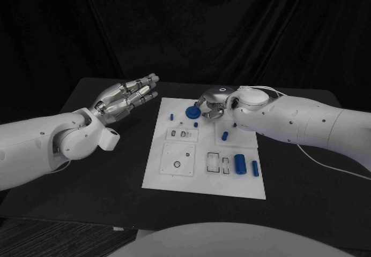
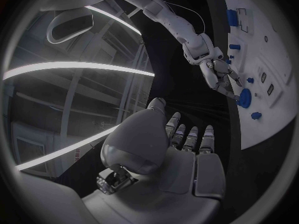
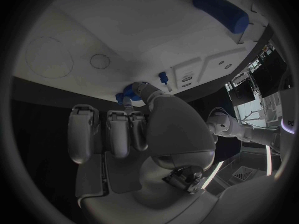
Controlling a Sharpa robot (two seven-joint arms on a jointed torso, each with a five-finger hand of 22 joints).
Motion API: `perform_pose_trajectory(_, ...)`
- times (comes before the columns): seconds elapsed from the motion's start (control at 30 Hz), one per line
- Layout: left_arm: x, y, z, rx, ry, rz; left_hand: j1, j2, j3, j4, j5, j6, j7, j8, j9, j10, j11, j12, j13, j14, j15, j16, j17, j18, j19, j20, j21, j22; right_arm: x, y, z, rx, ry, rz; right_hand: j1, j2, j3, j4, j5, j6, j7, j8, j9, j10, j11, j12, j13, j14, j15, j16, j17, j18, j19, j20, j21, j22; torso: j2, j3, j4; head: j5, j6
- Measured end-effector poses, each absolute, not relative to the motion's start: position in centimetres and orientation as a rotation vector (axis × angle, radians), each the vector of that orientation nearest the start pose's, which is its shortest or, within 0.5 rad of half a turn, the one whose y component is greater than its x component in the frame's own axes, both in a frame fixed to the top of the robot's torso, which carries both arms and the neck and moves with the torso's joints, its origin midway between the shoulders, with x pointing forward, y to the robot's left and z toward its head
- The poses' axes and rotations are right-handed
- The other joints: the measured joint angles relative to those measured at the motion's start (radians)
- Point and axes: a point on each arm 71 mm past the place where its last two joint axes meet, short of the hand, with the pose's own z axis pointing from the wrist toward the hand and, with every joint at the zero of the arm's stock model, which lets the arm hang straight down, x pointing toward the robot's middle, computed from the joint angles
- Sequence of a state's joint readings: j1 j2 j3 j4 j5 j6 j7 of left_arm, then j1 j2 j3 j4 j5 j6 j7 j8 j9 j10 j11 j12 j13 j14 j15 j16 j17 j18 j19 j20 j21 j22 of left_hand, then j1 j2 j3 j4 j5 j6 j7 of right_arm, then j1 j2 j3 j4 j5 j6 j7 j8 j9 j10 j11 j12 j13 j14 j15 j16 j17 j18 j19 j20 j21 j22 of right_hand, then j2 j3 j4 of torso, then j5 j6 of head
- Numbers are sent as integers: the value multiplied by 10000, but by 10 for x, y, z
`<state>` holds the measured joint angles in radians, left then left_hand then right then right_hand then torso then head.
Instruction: Assemble the parts on the task board
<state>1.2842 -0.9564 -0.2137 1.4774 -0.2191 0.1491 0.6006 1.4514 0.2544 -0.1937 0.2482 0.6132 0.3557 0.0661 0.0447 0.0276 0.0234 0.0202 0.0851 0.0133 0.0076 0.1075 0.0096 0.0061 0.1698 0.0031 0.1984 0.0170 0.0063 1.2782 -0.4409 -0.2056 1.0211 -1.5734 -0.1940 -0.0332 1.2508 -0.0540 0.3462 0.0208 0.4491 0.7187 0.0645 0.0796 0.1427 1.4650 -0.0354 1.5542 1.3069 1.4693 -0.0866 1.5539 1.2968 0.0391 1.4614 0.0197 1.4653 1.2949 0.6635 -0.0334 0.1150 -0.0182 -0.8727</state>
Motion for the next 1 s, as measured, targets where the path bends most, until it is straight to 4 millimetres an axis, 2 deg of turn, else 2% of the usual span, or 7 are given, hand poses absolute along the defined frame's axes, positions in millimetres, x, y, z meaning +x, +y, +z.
perform_pose_trajectory(0.27, 469, 255, -186, -6961, 15988, -18221, 0, 0, 0, 0, 0, 0, 0, 1, 0, 0, 0, 0, 0, 0, 0, 0, 0, -1, 0, 0, 0, 1, 552, -144, -219, -4592, 17044, 4678, -46, -44, -18, 71, -103, 3, -2, 0, 0, 1, 1, 0, 0, 0, 1, 0, 0, 0, 0, 2, 0, 0, -1, 12, -12, 38, 5)
perform_pose_trajectory(0.47, 469, 256, -187, -6978, 16005, -18208, 0, 0, 0, 0, 0, 0, 0, 7, 0, 0, 0, 0, 0, 0, 0, 0, 0, -1, 0, 0, 0, -6, 550, -165, -187, -4354, 15753, 4898, -1091, -329, -703, 1140, -2505, 339, -119, 0, 0, 0, 0, 0, 0, 0, 0, 0, 0, -1, 0, 2, 0, 0, -6, 12, -13, 60, 7)
perform_pose_trajectory(0.6, 469, 256, -188, -6997, 16025, -18188, 0, 0, 0, 0, 0, 2, 0, 74, 0, 0, 0, 0, 0, 0, 0, 0, 0, -1, 0, 0, 0, -4, 548, -189, -165, -4068, 15036, 4781, -1089, -330, -705, 1145, -2690, 463, -106, 0, 0, 0, 0, 0, 0, 0, 0, 0, 0, -1, 0, 2, 0, 0, -8, 13, -14, 54, 3)
perform_pose_trajectory(0.77, 470, 255, -189, -7005, 16058, -18186, 0, 0, 0, 0, 0, 1, 0, 74, 0, 0, 0, 0, 0, 0, 0, 0, 0, -1, 0, 0, 0, 2, 542, -216, -156, -3745, 14757, 4557, -1067, -356, -1307, 2053, -3294, 657, -87, 0, 12, 0, 0, 0, 0, 0, 0, 0, 0, 0, 0, 1, 0, 0, -10, 12, -14, 6, 0)
perform_pose_trajectory(0.8, 470, 255, -189, -7014, 16070, -18192, 0, 0, 0, 0, 0, 1, 0, 74, 0, 0, 0, 0, 0, 0, 0, 0, 0, 0, 0, 0, 0, 2, 540, -224, -156, -3659, 14753, 4474, -900, -630, -1446, 2576, -3388, 659, -88, 0, 19, 0, 0, 0, 0, 0, -1, 0, 0, 0, 0, 1, 0, 0, -11, 12, -14, 5, 0)
perform_pose_trajectory(0.83, 469, 255, -190, -7025, 16080, -18195, 0, 0, 0, 0, 0, 2, 0, 74, 0, 0, 0, 0, 0, 0, 0, 0, 0, 0, 0, 0, 0, 2, 539, -229, -156, -3597, 14753, 4414, -1062, -986, -1600, 2730, -3389, 661, -89, 0, 28, 0, -1, 0, 0, 0, -1, 0, 0, 0, 0, 1, 0, 0, -12, 12, -14, 4, 0)
perform_pose_trajectory(1.0, 469, 256, -194, -7099, 16135, -18191, 0, 0, 1, 0, 0, 0, 1, 74, 0, 0, 0, 0, 0, 0, 0, 0, 0, -1, 0, 0, 0, -5, 530, -260, -161, -3224, 14783, 4081, -1498, -1422, -1602, 2730, -3504, 926, -141, 144, 83, -1, -2, 0, 0, 1, -2, 0, 0, 0, 0, 1, 2, 0, -29, 1, -14, 23, 29)
